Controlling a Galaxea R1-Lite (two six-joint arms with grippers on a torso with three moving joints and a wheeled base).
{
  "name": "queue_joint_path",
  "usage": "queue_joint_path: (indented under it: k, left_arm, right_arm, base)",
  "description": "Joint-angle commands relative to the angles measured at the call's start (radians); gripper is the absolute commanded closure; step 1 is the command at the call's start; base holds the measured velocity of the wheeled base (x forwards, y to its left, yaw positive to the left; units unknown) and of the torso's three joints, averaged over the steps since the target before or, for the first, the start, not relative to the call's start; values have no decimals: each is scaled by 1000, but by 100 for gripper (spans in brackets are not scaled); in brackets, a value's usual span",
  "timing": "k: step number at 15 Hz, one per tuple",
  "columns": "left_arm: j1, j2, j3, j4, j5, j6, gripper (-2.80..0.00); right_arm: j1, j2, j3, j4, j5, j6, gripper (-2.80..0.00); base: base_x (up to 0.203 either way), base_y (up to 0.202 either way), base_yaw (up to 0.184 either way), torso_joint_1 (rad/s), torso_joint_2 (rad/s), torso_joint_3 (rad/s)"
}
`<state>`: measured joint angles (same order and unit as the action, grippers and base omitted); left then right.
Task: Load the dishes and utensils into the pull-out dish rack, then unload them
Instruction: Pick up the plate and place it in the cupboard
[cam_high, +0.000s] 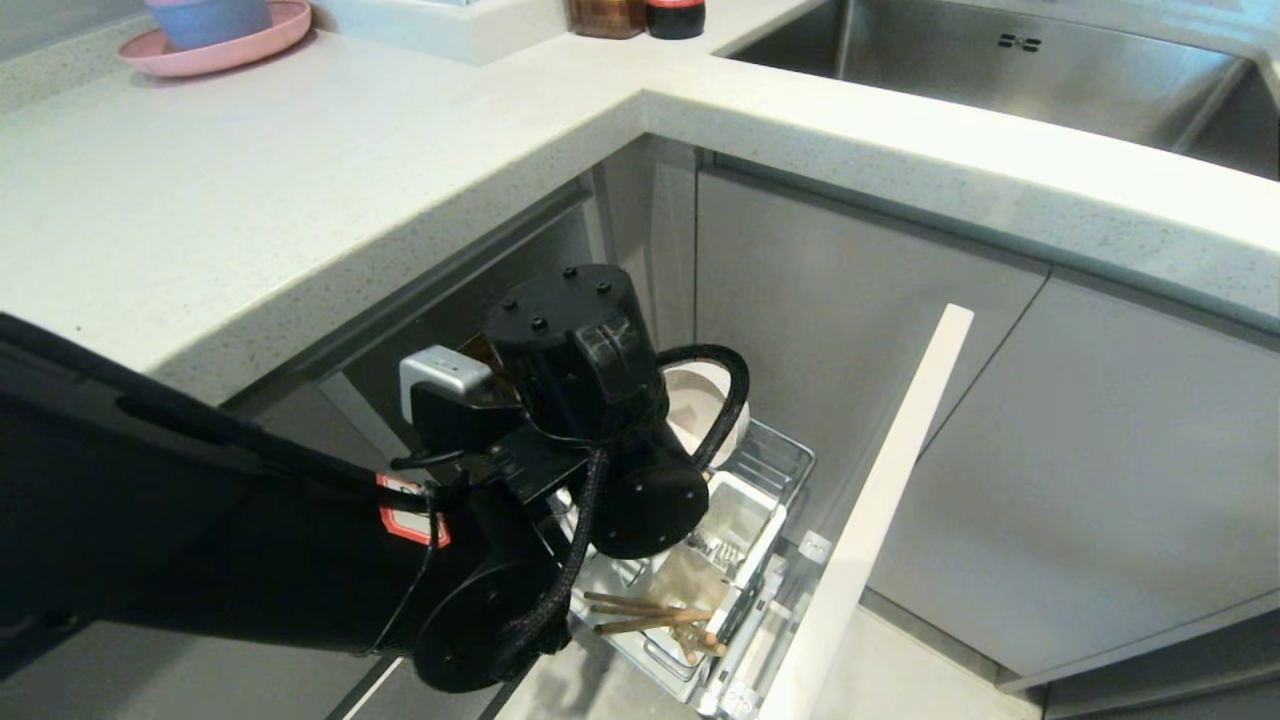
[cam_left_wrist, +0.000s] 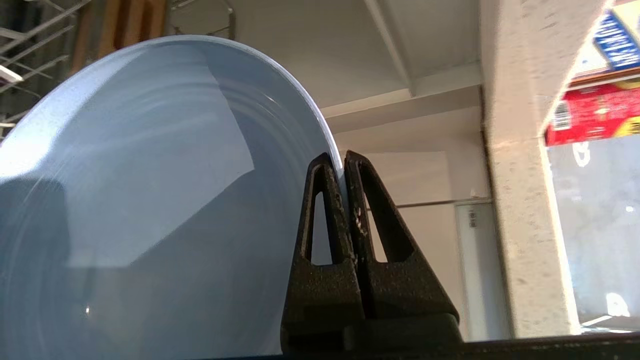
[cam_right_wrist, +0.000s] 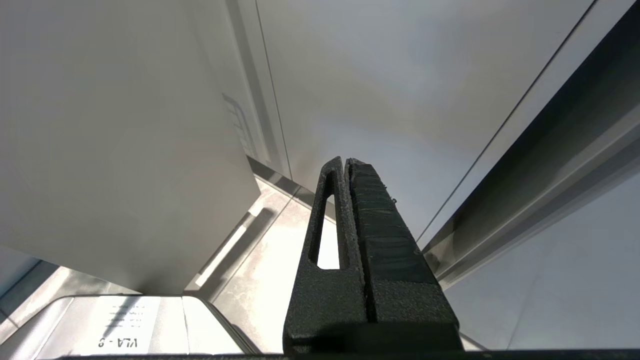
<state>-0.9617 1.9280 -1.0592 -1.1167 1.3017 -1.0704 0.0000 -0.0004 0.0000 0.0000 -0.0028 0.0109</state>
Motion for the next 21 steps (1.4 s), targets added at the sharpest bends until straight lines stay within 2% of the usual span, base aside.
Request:
queue_joint_path:
  k: [1,11,12,18,21]
  left_arm:
    - [1,12,5,-6,14,-8,0]
    - [3,26,5,40,21,-8,0]
    - [3,28,5,40,21,-8,-280]
    - [3,28,5,81,31,-8,-280]
    - [2,26,-8,148,26,-9,-280]
  right_arm:
    - [0,0,2,0,0,0,0]
    - [0,0,2,0,0,0,0]
    - [0,0,2,0,0,0,0]
    - [0,0,2,0,0,0,0]
    - [0,0,2,0,0,0,0]
  base:
    - [0,0,0,0,0,0]
    - [0,0,0,0,0,0]
    - [0,0,0,0,0,0]
    - [0,0,0,0,0,0]
    - [0,0,0,0,0,0]
